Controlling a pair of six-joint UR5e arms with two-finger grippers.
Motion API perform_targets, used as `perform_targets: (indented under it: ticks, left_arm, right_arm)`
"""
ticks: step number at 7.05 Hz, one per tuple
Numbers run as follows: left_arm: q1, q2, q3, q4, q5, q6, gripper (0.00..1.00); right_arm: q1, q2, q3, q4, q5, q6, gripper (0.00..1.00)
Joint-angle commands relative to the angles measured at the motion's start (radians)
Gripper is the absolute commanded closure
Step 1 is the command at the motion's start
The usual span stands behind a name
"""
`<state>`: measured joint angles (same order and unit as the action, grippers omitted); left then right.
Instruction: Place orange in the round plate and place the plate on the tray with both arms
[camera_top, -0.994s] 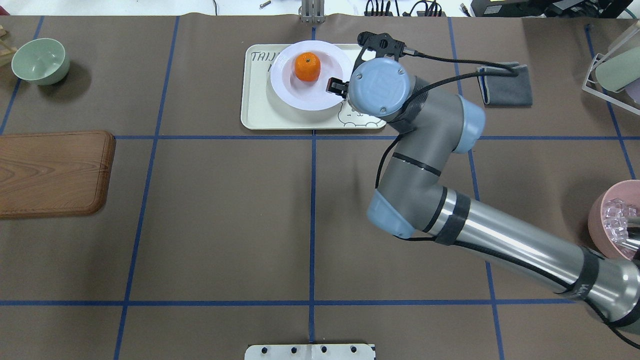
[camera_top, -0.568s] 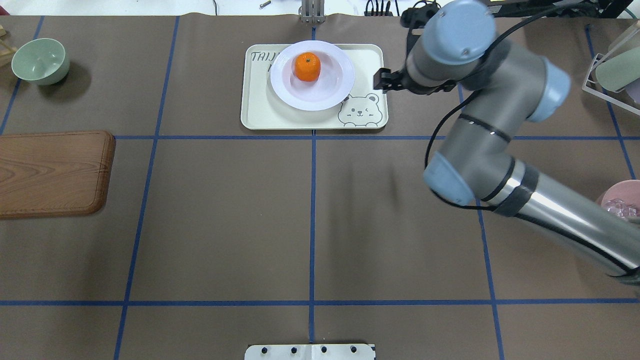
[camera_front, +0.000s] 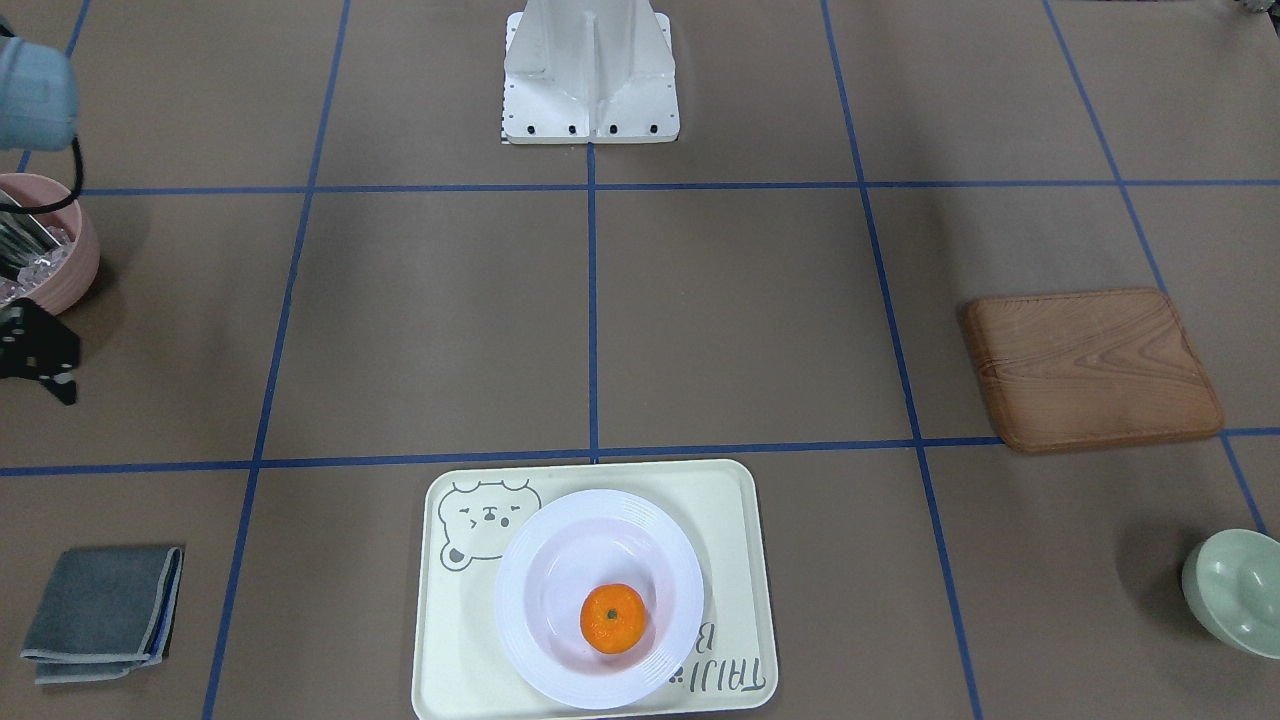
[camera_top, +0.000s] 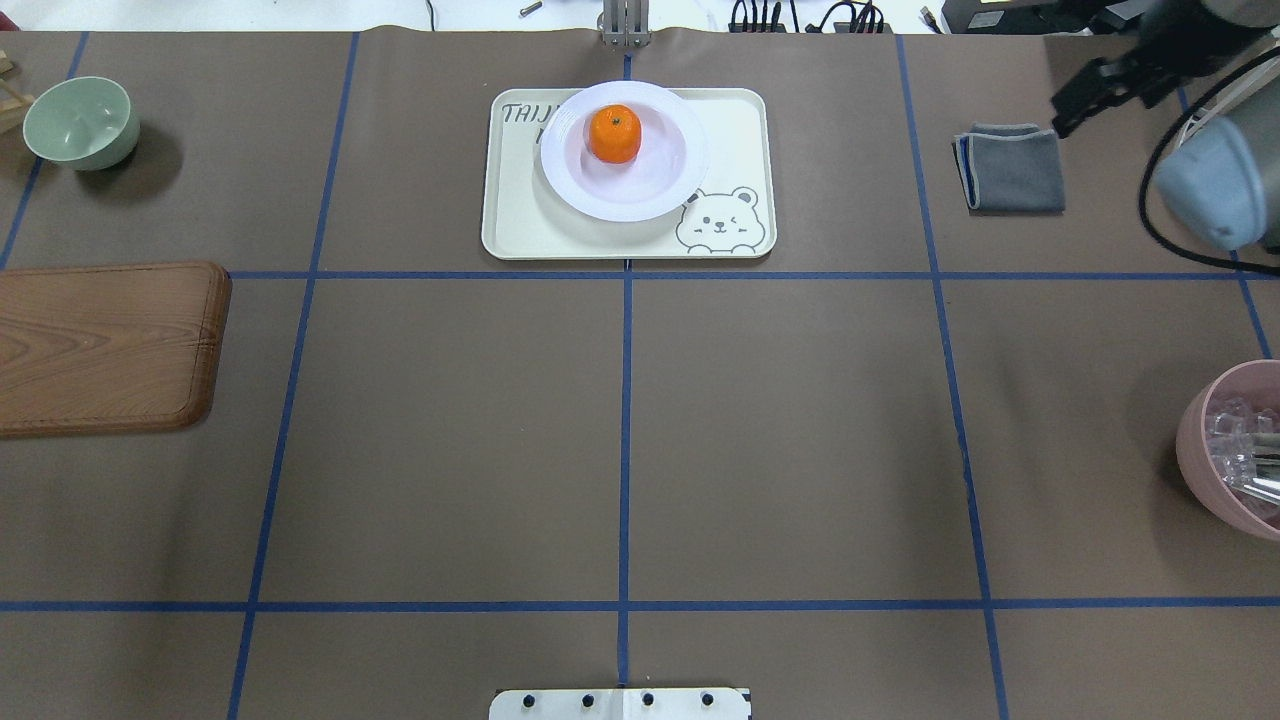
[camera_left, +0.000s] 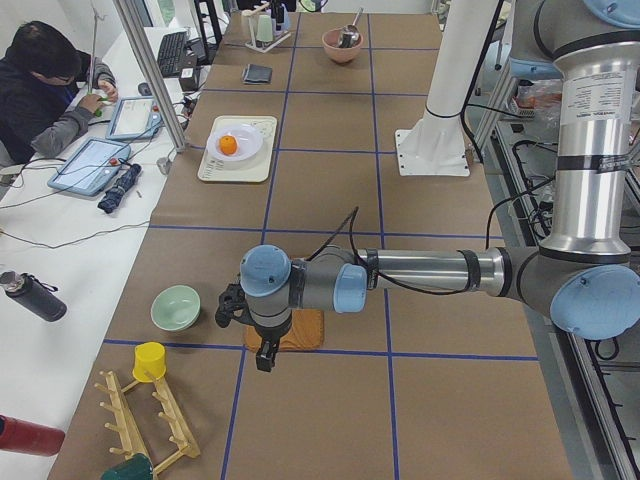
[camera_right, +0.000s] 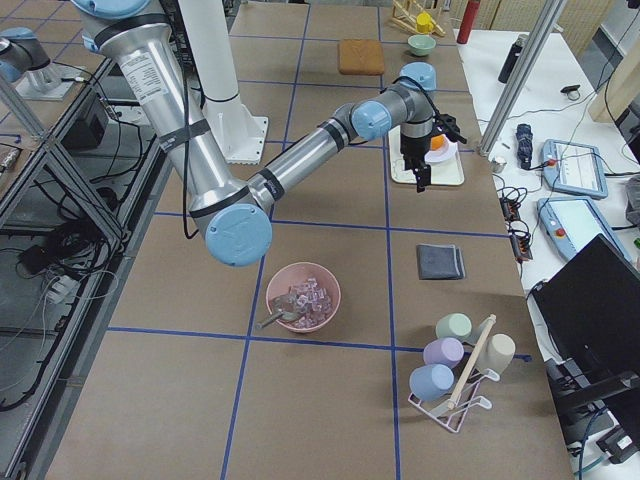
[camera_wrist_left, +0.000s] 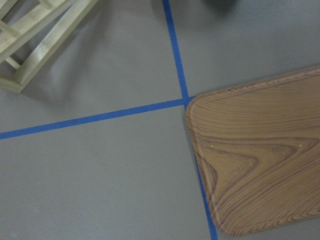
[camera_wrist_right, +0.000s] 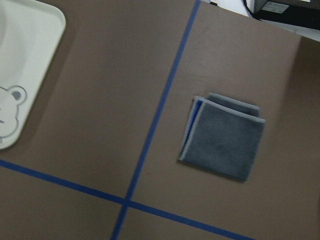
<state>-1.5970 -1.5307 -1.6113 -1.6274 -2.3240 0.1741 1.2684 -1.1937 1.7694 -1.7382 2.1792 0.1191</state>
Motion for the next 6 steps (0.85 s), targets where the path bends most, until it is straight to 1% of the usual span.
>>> perform_targets:
  ticks: [1, 3, 4, 6]
  left_arm:
    - [0.008, 0.023, -0.053, 0.064, 0.009, 0.068, 0.01]
    - [0.008, 0.03, -0.142, 0.246, 0.014, 0.085, 0.01]
    - [0.003, 0.032, -0.147, 0.294, 0.003, 0.085, 0.01]
    - [0.003, 0.035, -0.148, 0.293, 0.002, 0.085, 0.01]
  right_arm:
    - [0.138, -0.166, -0.01, -0.014, 0.071, -0.24, 0.0]
    - [0.178, -0.42, -0.001, 0.095, 0.073, -0.315, 0.0]
    - [0.195, -0.501, -0.001, 0.141, 0.074, -0.314, 0.0]
    - [0.226, -0.622, -0.01, 0.264, 0.088, -0.314, 0.0]
